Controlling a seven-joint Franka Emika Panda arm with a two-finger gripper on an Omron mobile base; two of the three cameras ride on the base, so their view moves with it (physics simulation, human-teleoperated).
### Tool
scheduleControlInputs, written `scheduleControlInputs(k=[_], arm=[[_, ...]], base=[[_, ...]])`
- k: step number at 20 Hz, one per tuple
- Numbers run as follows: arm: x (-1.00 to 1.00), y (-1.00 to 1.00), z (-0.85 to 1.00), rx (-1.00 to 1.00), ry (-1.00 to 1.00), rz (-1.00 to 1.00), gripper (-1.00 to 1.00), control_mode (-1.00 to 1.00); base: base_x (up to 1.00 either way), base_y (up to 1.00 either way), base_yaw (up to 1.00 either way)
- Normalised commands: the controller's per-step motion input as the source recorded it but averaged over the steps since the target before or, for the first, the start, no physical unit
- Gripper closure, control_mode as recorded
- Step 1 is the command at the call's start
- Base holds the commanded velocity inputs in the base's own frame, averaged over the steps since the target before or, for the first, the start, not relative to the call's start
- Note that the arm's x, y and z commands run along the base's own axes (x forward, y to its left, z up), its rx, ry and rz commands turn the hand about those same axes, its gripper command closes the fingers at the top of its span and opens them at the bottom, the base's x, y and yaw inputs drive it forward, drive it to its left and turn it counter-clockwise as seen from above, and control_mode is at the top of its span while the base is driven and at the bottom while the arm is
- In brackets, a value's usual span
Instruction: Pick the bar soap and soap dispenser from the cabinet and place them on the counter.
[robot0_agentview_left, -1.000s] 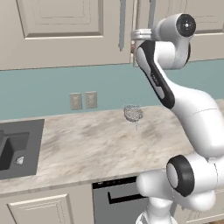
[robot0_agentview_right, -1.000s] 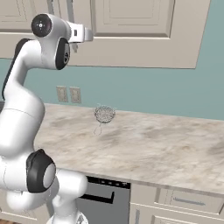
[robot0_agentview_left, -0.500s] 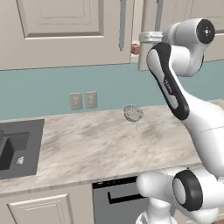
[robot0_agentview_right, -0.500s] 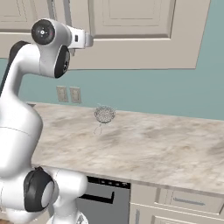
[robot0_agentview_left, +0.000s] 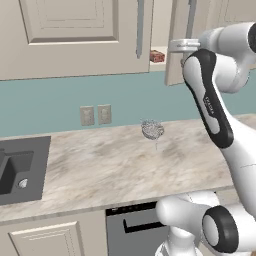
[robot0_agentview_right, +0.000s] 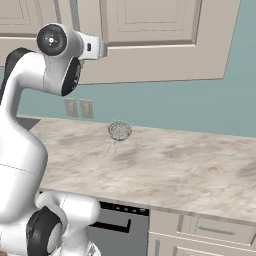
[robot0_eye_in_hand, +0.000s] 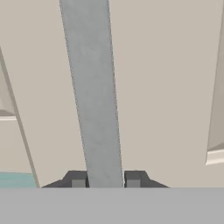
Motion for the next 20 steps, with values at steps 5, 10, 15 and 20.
scheduleControlInputs(k=[5,10,15,20], arm=[[-0.52,-0.29,-0.11,-0.02,0.01,0.03,1.00,-1.00],[-0.56,-0.29,-0.09,0.00,0.00,0.02,1.00,-1.00],[-0.55,-0.29,-0.06,0.00,0.03,0.02,1.00,-1.00],[-0.54,-0.30,-0.10,0.00,0.03,0.01,1.00,-1.00]], base=[[0.00,0.00,0.00],[0.00,0.00,0.00],[0.00,0.00,0.00],[0.00,0.00,0.00]])
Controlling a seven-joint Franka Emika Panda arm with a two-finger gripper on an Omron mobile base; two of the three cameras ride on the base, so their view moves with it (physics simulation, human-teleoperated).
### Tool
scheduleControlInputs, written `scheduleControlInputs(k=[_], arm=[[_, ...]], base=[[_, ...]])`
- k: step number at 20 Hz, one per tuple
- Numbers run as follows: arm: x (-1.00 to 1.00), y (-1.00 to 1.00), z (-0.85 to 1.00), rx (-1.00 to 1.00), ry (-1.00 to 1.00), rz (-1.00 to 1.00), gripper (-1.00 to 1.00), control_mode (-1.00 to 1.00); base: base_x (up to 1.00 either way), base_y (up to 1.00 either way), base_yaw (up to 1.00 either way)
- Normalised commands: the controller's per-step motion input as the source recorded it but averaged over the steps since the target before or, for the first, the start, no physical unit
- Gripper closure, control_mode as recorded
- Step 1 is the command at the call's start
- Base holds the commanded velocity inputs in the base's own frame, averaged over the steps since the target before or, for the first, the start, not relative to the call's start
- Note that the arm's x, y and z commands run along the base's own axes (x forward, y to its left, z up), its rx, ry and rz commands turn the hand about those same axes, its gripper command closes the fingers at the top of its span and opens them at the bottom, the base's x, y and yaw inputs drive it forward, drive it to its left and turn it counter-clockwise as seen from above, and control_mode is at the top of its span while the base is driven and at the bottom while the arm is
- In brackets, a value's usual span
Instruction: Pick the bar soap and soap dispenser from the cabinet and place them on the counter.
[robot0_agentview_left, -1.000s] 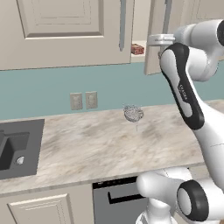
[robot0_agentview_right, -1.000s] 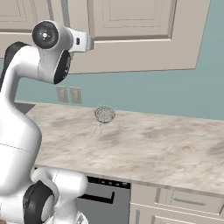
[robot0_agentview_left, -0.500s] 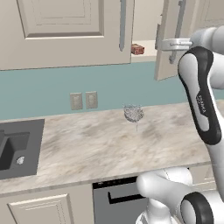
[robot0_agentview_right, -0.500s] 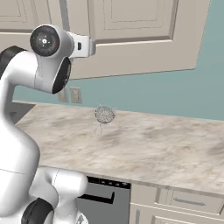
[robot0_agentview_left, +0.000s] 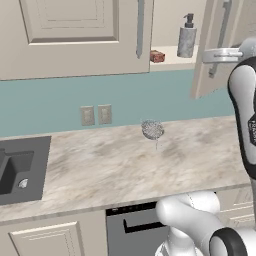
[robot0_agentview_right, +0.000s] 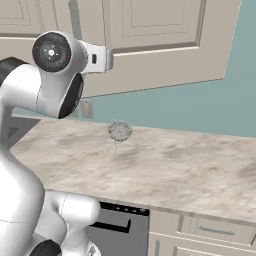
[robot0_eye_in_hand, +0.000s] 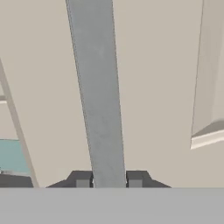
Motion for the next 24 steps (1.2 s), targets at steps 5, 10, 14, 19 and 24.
scheduleControlInputs(k=[5,10,14,19,24], arm=[[-0.53,-0.32,-0.12,0.00,0.03,0.01,1.00,-1.00],[-0.52,-0.33,-0.13,0.00,0.03,0.02,1.00,-1.00],[-0.52,-0.34,-0.14,0.00,0.03,0.02,1.00,-1.00],[-0.47,-0.32,-0.13,0.00,0.03,0.02,1.00,-1.00],[-0.15,0.00,-0.02,0.00,0.01,0.01,1.00,-1.00]], base=[[0.00,0.00,0.00],[0.00,0.00,0.00],[0.00,0.00,0.00],[0.00,0.00,0.00],[0.00,0.00,0.00]])
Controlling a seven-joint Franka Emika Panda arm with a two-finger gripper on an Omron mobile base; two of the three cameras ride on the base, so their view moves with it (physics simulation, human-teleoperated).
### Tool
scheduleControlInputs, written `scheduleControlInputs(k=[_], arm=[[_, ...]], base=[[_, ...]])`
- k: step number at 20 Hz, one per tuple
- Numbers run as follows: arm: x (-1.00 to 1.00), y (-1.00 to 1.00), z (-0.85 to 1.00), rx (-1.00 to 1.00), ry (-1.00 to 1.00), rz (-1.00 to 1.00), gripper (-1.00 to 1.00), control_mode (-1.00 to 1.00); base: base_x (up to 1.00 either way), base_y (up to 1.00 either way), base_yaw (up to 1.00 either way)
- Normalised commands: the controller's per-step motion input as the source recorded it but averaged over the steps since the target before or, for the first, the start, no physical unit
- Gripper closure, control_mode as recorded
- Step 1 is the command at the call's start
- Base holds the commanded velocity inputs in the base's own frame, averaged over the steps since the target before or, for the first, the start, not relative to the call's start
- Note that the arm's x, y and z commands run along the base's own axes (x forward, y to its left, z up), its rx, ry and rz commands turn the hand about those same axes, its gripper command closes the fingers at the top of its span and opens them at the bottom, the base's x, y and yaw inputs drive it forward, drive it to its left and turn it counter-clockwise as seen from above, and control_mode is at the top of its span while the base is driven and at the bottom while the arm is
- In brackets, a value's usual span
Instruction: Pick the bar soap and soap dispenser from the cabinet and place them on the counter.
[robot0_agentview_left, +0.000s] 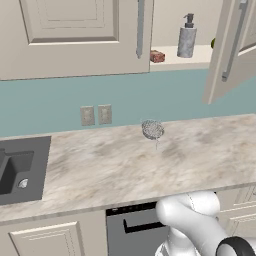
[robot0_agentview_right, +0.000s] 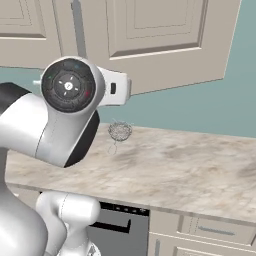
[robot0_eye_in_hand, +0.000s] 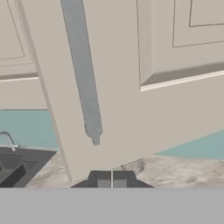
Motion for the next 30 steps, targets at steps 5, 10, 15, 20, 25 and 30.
scheduleControlInputs(k=[5,10,15,20,25,30], arm=[[-0.15,0.28,0.00,-0.01,-0.01,-0.02,1.00,-1.00],[-0.13,0.36,0.00,-0.02,-0.03,-0.08,-1.00,-1.00],[-0.12,0.29,0.00,-0.02,0.00,-0.11,-1.00,-1.00],[-0.09,0.27,0.00,-0.03,0.03,-0.11,-1.00,-1.00],[-0.03,0.31,0.00,-0.04,0.06,-0.09,-1.00,-1.00],[0.00,0.34,0.00,-0.05,0.07,-0.08,-1.00,-1.00]], base=[[0.00,0.00,0.00],[0.00,0.00,0.00],[0.00,0.00,0.00],[0.00,0.00,0.00],[0.00,0.00,0.00],[0.00,0.00,0.00]])
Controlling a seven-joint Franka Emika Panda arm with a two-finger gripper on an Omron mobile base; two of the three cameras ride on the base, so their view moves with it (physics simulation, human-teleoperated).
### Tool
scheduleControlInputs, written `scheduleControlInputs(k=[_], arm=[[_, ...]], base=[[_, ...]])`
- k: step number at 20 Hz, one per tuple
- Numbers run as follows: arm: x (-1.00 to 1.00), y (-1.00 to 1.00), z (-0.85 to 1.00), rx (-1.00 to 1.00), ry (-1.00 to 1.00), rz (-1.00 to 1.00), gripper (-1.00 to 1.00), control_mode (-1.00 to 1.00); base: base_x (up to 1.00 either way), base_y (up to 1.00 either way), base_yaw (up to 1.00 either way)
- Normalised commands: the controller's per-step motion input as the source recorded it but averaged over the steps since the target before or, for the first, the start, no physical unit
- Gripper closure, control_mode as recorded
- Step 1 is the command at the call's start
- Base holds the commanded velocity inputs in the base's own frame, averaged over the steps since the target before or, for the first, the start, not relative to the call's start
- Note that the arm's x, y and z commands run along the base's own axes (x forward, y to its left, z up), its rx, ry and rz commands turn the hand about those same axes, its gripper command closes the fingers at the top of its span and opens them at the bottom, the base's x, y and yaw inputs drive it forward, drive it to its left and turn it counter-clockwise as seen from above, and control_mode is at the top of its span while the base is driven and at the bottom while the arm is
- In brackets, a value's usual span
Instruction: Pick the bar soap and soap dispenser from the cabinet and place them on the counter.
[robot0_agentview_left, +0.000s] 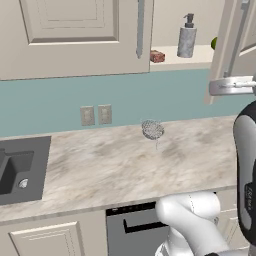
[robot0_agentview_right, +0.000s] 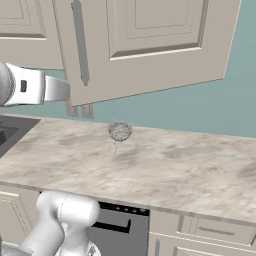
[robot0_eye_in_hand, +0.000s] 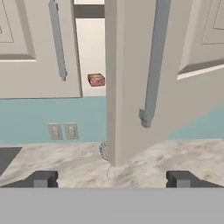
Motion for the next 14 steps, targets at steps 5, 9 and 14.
scheduleControlInputs(k=[5,9,14], arm=[[0.01,0.32,0.00,-0.07,0.06,-0.08,-1.00,-1.00],[0.10,0.35,-0.02,-0.10,0.07,-0.05,-1.00,-1.00],[0.18,0.35,-0.05,-0.16,0.12,-0.01,-1.00,-1.00]], base=[[0.00,0.00,0.00],[0.00,0.00,0.00],[0.00,0.00,0.00]])
